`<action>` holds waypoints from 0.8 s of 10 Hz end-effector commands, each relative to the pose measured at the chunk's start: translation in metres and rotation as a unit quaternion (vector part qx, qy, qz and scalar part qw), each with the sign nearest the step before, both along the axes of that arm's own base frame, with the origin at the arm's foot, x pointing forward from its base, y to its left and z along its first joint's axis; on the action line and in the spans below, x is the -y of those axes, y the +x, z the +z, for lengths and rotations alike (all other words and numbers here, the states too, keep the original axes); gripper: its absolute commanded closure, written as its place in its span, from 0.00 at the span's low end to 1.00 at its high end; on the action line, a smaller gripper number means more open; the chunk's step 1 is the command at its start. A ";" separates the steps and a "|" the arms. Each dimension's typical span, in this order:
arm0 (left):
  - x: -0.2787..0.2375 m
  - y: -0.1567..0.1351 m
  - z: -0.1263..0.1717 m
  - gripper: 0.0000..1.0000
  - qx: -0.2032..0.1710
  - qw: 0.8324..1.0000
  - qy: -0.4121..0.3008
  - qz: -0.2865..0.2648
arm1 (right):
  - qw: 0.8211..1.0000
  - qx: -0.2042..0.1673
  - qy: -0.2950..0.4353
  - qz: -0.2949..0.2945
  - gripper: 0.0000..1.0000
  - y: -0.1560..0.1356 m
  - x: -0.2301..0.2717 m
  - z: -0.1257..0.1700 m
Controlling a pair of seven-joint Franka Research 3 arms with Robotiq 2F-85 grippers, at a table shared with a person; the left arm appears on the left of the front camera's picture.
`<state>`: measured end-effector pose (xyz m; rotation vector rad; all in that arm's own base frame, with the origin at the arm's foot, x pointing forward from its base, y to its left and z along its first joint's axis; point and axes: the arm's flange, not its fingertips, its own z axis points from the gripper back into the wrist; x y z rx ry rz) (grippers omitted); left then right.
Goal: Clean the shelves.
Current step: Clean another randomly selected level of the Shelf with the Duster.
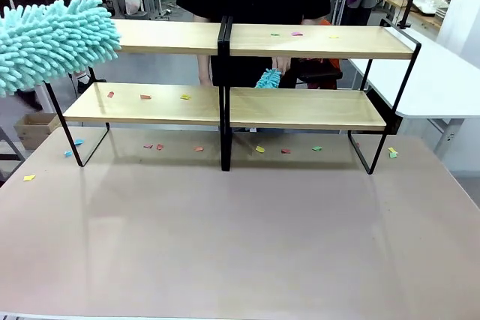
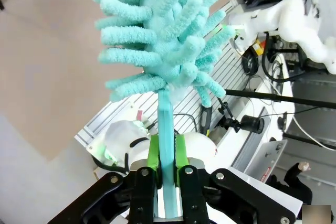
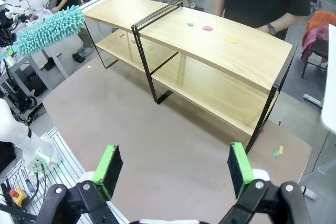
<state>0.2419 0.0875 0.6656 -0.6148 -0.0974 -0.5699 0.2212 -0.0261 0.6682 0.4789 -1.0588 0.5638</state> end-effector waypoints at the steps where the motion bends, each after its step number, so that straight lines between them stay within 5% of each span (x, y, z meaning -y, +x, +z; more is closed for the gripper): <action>1: 0.041 0.017 0.023 0.87 -0.010 0.999 -0.012 0.033 | 1.000 -0.009 -0.021 0.005 0.00 0.001 -0.002 0.003; 5: 0.157 0.071 0.060 0.87 -0.019 0.999 -0.037 -0.014 | 0.999 -0.027 0.023 -0.033 0.00 -0.039 0.065 0.026; 8: 0.254 0.115 0.069 0.87 -0.048 0.994 -0.083 0.054 | 0.996 -0.062 0.010 -0.062 0.00 -0.062 0.083 0.010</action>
